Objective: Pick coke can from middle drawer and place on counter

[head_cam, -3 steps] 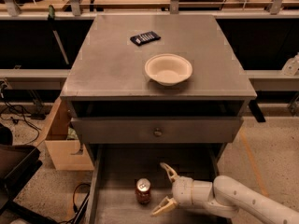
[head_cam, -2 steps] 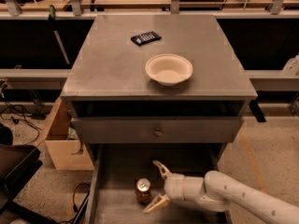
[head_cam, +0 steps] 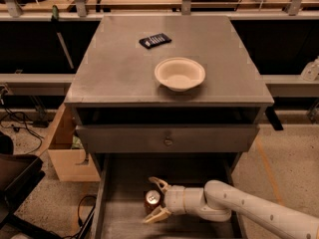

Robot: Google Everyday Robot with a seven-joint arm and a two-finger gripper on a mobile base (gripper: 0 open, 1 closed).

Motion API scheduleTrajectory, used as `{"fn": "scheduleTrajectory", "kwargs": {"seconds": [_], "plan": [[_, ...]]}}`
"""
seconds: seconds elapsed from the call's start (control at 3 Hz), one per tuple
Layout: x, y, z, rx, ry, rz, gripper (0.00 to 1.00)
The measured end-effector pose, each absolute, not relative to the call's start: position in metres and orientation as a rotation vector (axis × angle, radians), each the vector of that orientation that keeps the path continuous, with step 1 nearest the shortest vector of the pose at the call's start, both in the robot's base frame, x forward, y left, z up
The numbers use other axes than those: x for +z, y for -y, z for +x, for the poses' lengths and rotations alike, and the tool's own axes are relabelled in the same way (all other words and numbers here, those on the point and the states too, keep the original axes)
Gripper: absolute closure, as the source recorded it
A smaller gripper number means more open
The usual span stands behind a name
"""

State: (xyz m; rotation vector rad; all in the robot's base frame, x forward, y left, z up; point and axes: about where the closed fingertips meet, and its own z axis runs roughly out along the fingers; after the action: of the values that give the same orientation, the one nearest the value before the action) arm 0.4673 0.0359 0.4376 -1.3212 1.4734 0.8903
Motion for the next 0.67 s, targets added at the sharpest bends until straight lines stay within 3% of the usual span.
{"fn": "scheduleTrajectory", "kwargs": {"seconds": [0.67], "plan": [[0.4218,-0.0491,0.4629,0.940,-1.467,-1.307,0.64]]}}
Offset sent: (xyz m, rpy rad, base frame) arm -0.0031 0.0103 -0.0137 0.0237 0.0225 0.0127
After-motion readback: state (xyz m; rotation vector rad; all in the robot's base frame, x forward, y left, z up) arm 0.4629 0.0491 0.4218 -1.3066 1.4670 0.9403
